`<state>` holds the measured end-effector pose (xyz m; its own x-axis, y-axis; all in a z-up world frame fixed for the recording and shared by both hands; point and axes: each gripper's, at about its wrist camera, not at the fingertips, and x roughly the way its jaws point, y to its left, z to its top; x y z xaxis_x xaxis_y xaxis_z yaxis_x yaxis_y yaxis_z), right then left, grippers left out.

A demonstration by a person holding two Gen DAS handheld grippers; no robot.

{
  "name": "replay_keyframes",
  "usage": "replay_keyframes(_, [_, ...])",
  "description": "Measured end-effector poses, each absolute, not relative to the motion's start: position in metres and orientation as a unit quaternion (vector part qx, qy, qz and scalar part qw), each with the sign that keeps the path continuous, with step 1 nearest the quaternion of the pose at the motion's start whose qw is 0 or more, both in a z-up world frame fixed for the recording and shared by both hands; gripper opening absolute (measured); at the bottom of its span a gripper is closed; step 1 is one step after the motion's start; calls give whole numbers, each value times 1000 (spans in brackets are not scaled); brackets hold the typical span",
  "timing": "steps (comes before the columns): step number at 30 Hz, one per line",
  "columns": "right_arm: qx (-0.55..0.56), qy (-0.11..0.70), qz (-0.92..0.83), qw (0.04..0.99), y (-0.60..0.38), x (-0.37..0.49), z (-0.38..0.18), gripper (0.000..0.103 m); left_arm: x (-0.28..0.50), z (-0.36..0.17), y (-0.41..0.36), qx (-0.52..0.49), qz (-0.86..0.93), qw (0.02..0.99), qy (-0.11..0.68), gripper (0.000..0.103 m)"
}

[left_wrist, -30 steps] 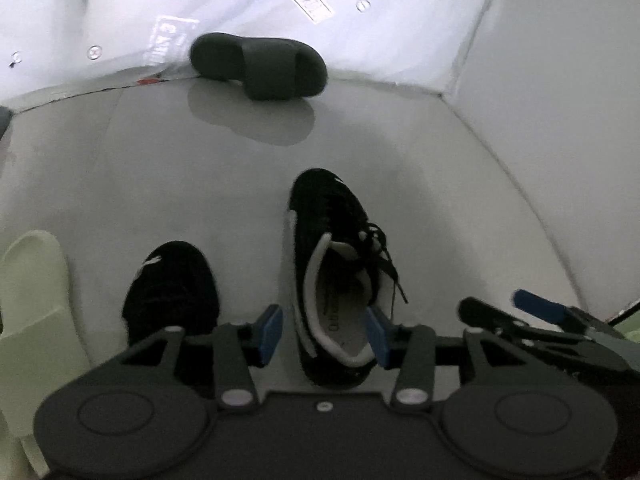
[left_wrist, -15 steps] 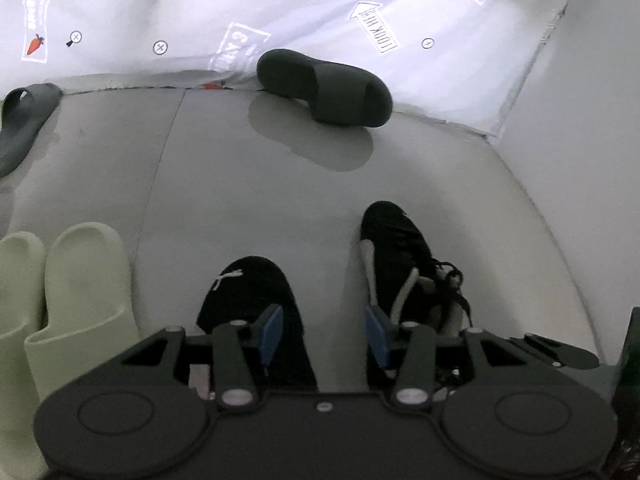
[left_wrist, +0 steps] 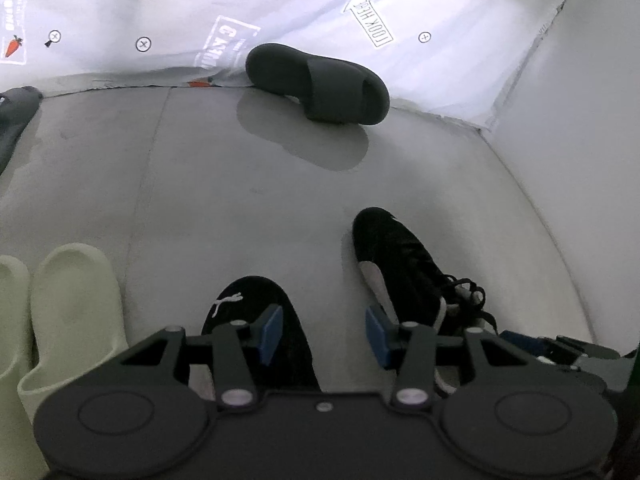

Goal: Organize scattered shoes
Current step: 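Grasp the other black sneaker by its heel with the right tool and lift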

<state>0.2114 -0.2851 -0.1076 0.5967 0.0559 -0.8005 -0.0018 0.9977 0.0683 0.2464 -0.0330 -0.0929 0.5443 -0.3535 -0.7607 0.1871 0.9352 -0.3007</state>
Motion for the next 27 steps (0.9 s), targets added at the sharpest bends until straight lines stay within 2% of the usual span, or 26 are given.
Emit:
replay_keyframes(16, [-6, 457, -10, 890, -332, 259, -108, 59, 263, -110, -13, -137, -110, 868, 464, 47])
replay_keyframes(20, [-20, 464, -2, 886, -339, 280, -110, 62, 272, -109, -7, -150, -90, 872, 457, 47])
replay_keyframes(23, [-28, 475, -4, 879, -344, 303, -109, 70, 275, -107, -4, -158, -79, 876, 448, 47])
replay_keyframes(27, [-34, 479, -8, 877, -341, 314, -100, 70, 276, -102, -2, -171, -76, 882, 433, 47])
